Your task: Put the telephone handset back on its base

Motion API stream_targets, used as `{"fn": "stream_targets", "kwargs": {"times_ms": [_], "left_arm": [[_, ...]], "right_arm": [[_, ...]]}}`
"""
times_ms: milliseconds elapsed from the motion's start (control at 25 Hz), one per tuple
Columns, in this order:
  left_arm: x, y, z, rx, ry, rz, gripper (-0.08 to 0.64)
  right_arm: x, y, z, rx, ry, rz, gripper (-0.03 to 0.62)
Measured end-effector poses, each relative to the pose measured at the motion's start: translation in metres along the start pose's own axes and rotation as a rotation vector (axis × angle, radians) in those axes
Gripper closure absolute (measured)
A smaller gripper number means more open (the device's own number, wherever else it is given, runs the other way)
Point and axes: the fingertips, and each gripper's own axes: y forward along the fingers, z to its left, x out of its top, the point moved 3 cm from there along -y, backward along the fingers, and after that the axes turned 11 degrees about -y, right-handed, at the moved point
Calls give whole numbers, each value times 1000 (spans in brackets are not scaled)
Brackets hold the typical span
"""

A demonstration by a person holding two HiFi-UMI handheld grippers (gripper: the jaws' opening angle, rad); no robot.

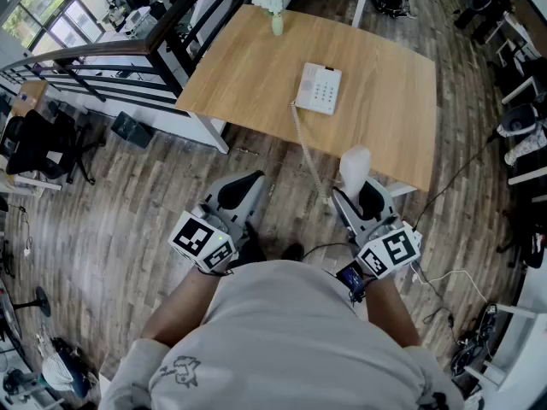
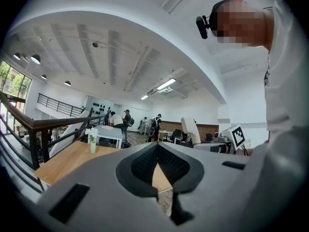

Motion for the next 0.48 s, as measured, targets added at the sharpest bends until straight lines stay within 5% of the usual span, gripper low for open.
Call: {"fn": "stream_targets", "kwargs": {"times_ms": [480], "left_arm": [[-1, 7, -6, -19, 12, 3, 554]], "right_arm": [[-3, -6, -1, -10, 2, -5, 373]]}}
